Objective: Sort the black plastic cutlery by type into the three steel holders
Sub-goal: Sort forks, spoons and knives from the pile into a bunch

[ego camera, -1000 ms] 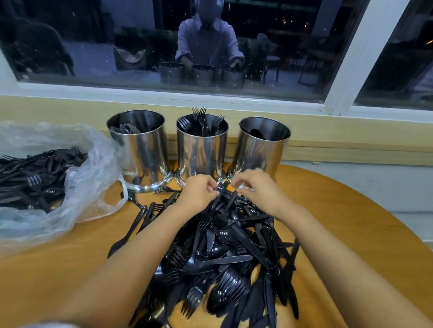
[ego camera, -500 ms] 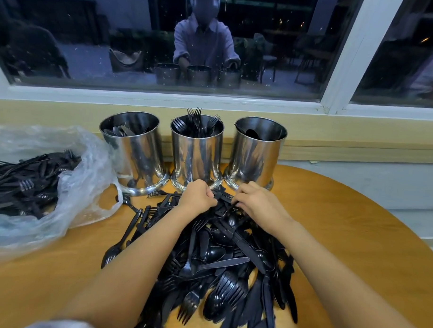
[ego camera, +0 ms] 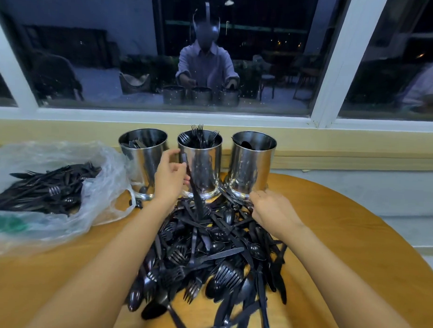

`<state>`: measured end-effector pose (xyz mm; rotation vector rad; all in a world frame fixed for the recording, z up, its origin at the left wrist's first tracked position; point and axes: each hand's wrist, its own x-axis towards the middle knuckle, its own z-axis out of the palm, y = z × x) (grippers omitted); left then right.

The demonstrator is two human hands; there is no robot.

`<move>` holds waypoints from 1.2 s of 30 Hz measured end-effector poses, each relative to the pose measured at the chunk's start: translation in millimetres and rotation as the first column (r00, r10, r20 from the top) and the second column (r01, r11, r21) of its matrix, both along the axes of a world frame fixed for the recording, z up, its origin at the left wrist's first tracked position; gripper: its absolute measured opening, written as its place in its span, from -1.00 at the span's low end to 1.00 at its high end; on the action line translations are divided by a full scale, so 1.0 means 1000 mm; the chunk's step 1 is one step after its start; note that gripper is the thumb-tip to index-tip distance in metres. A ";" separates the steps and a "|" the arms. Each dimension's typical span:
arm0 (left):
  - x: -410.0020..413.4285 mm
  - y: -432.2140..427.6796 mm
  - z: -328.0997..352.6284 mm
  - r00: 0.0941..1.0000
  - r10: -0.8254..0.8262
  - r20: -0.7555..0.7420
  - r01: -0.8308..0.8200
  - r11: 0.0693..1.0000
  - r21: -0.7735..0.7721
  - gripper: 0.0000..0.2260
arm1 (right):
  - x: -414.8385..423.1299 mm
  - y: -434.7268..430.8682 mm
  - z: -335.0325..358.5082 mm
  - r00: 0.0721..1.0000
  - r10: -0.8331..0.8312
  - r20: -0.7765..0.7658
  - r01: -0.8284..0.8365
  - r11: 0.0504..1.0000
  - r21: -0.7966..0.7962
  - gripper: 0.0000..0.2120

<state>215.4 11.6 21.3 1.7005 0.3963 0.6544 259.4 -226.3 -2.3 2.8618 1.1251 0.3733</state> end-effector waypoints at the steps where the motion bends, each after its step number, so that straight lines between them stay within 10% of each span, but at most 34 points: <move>1: -0.009 0.002 0.002 0.999 0.036 0.029 -0.036 0.999 0.010 -0.73 | -0.008 -0.001 0.002 0.998 -0.022 -0.050 0.023 1.000 0.018 -0.88; 11: -0.139 -0.024 -0.009 0.953 0.196 0.233 -0.024 0.811 -0.584 -0.85 | -0.111 -0.002 0.004 0.727 0.218 -0.651 0.429 0.596 0.679 -0.63; 19: -0.228 -0.086 -0.045 0.992 -0.061 0.113 0.123 0.685 -0.718 -0.93 | -0.177 0.006 -0.001 0.561 0.587 -0.584 0.613 0.179 0.769 -0.74; 27: -0.267 -0.105 -0.044 0.830 -0.490 -0.268 0.426 0.865 -0.263 -0.82 | -0.203 -0.005 -0.005 0.458 0.587 -0.668 0.442 0.501 0.744 -0.77; 32: -0.268 -0.109 -0.047 0.847 -0.473 -0.243 0.381 0.859 -0.342 -0.76 | -0.213 0.003 0.001 0.625 0.419 -0.658 0.363 0.591 0.721 -0.63; 36: -0.267 -0.103 -0.058 0.942 -0.313 -0.123 0.199 0.812 -0.548 -0.75 | -0.212 -0.003 -0.008 0.588 0.393 -0.707 0.489 0.523 0.698 -0.69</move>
